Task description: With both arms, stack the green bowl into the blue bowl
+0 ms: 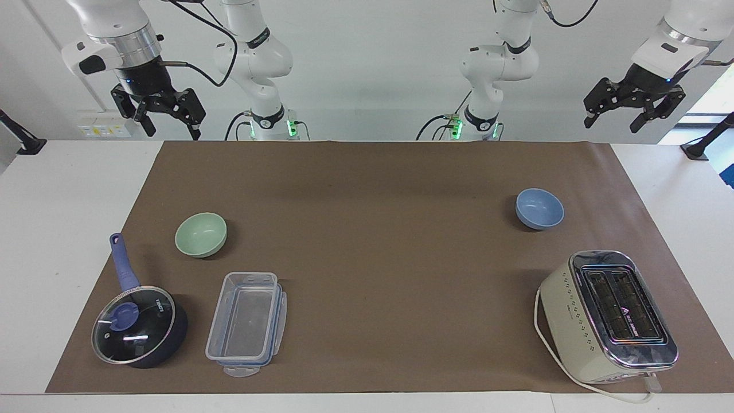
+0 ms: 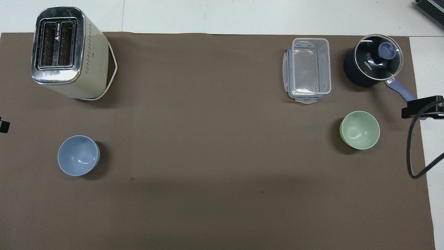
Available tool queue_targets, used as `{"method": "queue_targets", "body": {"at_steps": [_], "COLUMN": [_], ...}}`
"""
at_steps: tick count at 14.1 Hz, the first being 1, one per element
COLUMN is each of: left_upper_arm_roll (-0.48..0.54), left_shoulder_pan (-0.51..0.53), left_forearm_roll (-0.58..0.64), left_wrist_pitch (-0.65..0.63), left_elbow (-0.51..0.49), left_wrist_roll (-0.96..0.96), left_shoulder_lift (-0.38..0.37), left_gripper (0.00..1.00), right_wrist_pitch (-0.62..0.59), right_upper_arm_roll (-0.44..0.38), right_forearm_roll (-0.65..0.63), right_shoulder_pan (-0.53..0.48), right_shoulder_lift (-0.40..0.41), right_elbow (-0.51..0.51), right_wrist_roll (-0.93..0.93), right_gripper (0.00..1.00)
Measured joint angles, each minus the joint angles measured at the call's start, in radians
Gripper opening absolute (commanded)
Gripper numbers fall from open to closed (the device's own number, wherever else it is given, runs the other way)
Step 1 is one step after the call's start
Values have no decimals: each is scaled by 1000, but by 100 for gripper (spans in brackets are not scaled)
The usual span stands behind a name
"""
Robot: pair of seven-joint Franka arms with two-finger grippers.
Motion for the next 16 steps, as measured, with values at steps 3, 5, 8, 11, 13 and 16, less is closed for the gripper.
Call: {"method": "queue_targets", "body": {"at_steps": [3,5,8,11,13,16], "left_upper_arm_roll": [-1,-1,-12,-21,-20,-15], "left_shoulder_pan": [0,0,-1,-2,-1,0], "left_forearm_roll": [0,0,0,0,0,0], "left_wrist_pitch": [0,0,0,-1,-1,-1], "left_elbow": [0,0,0,0,0,0], "left_wrist_roll": [0,0,0,0,0,0], "left_shoulder_lift": [0,0,0,0,-1,-1], "left_gripper": [100,100,100,100,100,100], "right_wrist_pitch": [0,0,0,0,0,0], "right_upper_arm_roll": [0,0,0,0,0,0], "right_forearm_roll": [0,0,0,0,0,0], "right_shoulder_pan": [0,0,0,0,0,0], "right_shoulder_lift": [0,0,0,0,0,0], "right_elbow": [0,0,0,0,0,0], "right_wrist_roll": [0,0,0,0,0,0], "right_gripper": [100,100,100,100,100,100]}}
